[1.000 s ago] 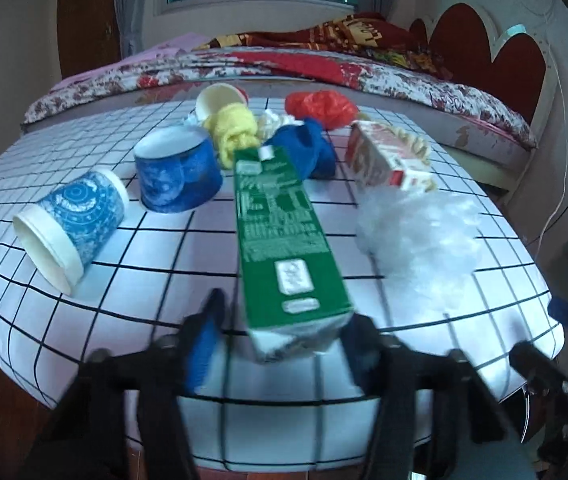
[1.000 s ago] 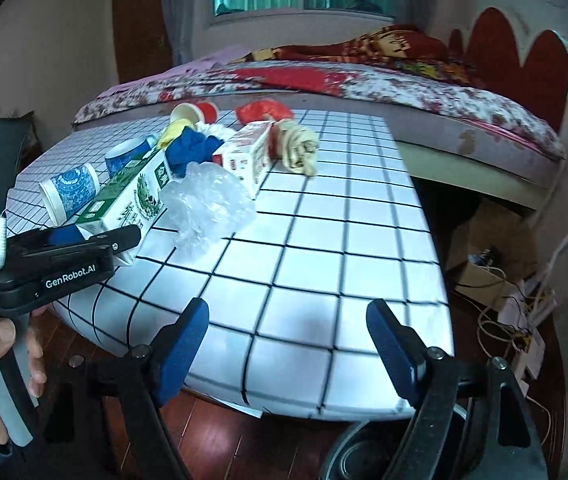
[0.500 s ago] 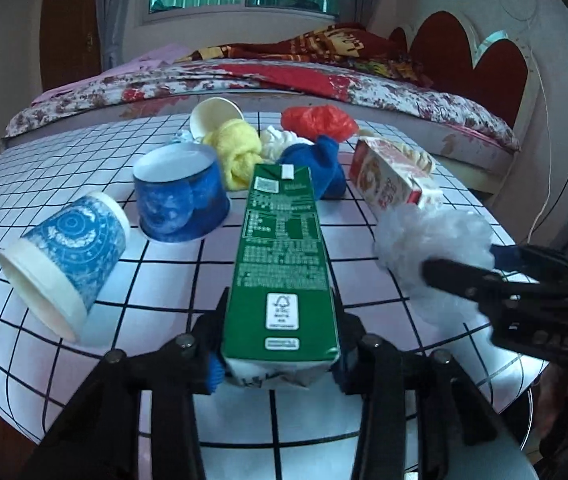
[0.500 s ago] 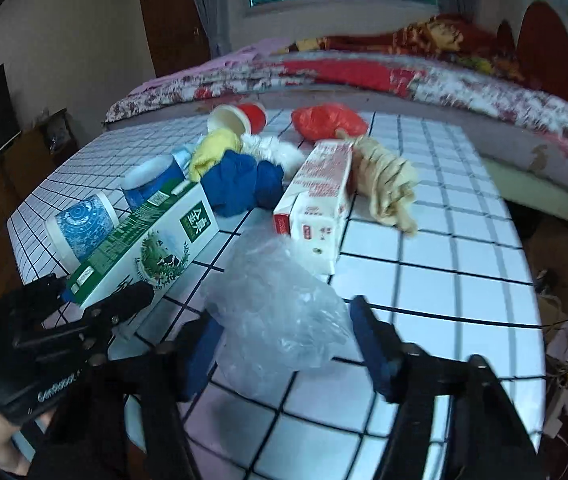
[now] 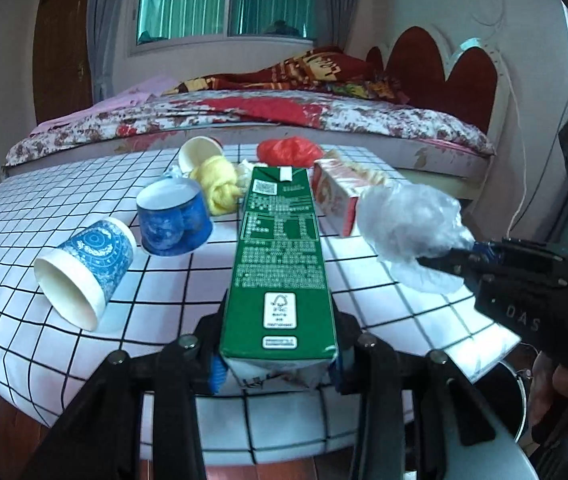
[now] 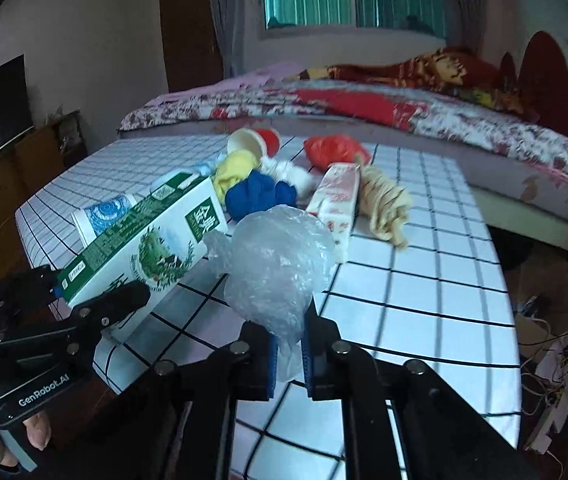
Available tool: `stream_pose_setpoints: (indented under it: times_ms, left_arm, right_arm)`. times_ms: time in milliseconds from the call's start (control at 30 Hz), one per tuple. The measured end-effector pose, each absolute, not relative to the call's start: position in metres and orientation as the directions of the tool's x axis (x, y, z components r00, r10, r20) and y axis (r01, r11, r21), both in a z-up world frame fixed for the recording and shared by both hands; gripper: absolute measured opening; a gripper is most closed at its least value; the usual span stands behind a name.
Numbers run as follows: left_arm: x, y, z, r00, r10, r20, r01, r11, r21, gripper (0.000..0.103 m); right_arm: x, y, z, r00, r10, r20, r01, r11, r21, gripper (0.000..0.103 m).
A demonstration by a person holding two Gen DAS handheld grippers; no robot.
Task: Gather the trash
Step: 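Carry both items over the black bin and open both grippers to drop them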
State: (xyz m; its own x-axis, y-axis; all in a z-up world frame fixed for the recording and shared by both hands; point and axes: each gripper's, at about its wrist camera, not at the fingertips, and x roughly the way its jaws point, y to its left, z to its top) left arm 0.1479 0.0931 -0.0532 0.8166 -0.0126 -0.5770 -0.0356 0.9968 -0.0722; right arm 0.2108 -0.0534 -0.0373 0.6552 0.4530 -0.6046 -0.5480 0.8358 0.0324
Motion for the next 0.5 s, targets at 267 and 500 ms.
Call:
stream_pose_setpoints:
  times_ms: [267, 500]
  left_arm:
    - [0.114, 0.054, -0.042, 0.84, -0.065, -0.538, 0.05, 0.998, -0.042, 0.039]
    - [0.089, -0.003, -0.037, 0.834, -0.182, -0.52, 0.195, 0.98, -0.03, 0.039]
  right_arm:
    - [0.158, -0.12, -0.007, 0.753, 0.389, -0.531, -0.466, 0.885, -0.012, 0.01]
    - [0.114, -0.203, -0.004, 0.804, 0.281, -0.524, -0.316, 0.948, 0.024, 0.01]
